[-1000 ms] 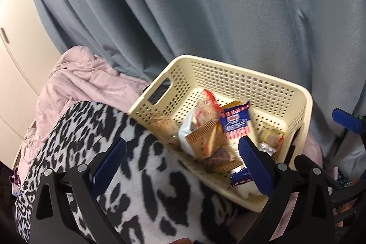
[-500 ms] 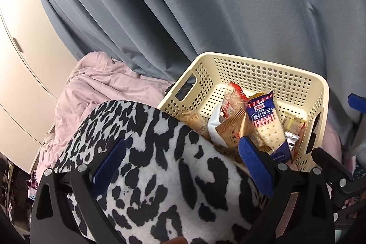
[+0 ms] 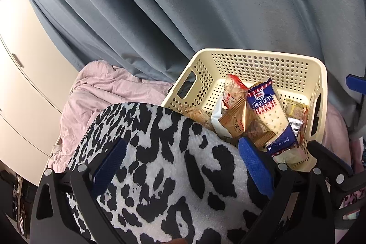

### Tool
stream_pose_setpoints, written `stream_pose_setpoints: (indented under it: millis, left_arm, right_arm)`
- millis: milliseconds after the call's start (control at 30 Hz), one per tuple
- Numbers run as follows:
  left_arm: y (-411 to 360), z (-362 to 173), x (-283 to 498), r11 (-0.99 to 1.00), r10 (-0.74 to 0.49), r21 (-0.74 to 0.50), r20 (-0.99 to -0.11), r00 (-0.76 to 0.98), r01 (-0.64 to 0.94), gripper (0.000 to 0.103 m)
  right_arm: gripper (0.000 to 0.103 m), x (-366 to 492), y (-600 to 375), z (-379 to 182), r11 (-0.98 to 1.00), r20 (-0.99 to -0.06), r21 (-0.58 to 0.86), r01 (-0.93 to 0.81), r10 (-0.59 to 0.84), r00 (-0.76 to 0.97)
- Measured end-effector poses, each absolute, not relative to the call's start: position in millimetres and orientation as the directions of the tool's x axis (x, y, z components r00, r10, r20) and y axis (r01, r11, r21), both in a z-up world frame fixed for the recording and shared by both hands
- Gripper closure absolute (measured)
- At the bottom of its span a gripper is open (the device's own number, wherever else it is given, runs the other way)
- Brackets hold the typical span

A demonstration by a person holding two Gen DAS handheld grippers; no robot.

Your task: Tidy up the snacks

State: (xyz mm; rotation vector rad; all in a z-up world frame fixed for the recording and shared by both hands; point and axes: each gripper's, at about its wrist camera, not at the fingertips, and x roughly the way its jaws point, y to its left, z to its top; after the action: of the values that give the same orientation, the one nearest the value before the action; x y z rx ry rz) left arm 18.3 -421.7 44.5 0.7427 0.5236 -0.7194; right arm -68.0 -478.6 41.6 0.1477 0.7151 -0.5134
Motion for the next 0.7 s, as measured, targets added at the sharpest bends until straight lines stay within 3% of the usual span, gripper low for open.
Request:
stream_pose_setpoints:
  millis: [700]
  left_arm:
    - [-420.8,41.8,13.8,0.511,-0.397,0.427,-0.653,0.645,0.746,0.005]
  right_arm:
    - [0.003,-67.7,-477.7,39.5,0.864,-0.664,-0.044,0.502,-0.401,0.631]
